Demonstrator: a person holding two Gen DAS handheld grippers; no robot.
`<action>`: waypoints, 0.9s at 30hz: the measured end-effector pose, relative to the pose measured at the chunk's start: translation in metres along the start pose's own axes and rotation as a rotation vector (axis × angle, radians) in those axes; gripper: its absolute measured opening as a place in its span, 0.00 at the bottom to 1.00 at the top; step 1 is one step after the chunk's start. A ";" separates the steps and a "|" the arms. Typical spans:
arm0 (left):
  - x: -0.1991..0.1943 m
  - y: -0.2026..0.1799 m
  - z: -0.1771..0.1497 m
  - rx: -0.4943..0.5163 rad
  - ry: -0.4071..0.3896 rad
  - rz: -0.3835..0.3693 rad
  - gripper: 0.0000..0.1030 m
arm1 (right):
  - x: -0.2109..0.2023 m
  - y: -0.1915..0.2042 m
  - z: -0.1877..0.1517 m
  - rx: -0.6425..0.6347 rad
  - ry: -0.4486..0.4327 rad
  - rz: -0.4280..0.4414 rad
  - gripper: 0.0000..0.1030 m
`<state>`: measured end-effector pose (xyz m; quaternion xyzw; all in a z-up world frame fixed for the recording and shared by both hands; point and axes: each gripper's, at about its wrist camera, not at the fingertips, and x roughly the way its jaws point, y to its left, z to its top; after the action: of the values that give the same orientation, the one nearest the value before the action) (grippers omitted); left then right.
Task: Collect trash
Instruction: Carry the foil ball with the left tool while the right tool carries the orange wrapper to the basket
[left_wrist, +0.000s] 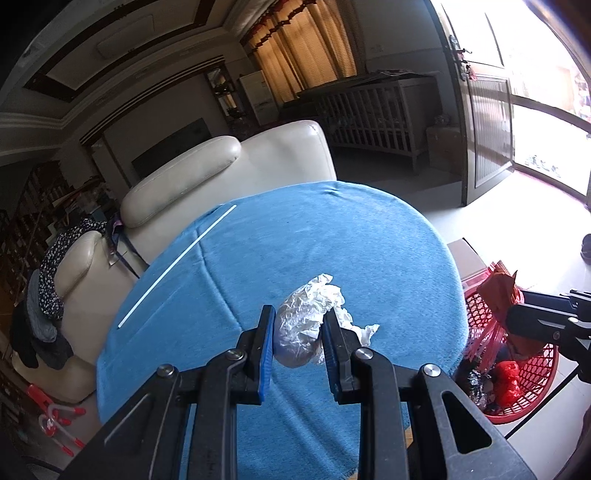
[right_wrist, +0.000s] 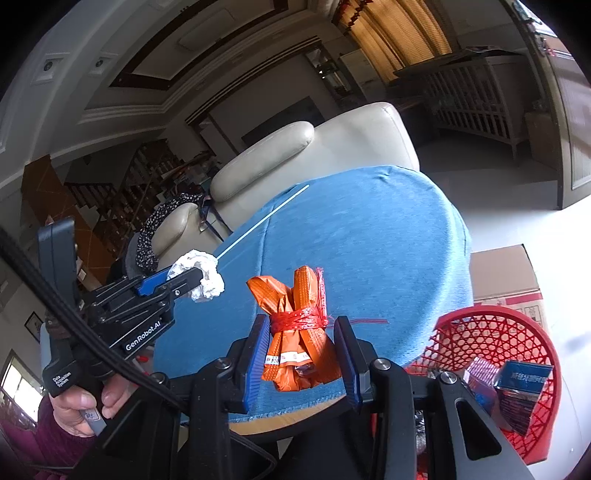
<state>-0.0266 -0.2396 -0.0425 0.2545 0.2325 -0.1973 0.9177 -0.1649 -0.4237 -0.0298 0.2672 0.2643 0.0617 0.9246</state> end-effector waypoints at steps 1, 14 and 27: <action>0.000 -0.003 0.000 0.005 -0.001 -0.002 0.25 | -0.002 -0.002 0.000 0.005 -0.002 -0.002 0.37; 0.000 -0.023 0.003 0.044 0.002 -0.040 0.25 | -0.015 -0.013 -0.003 0.034 -0.015 -0.027 0.37; 0.003 -0.036 0.003 0.075 0.012 -0.070 0.25 | -0.022 -0.024 -0.007 0.071 -0.022 -0.046 0.37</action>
<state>-0.0402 -0.2705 -0.0552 0.2815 0.2393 -0.2363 0.8987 -0.1880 -0.4467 -0.0369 0.2943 0.2621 0.0281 0.9186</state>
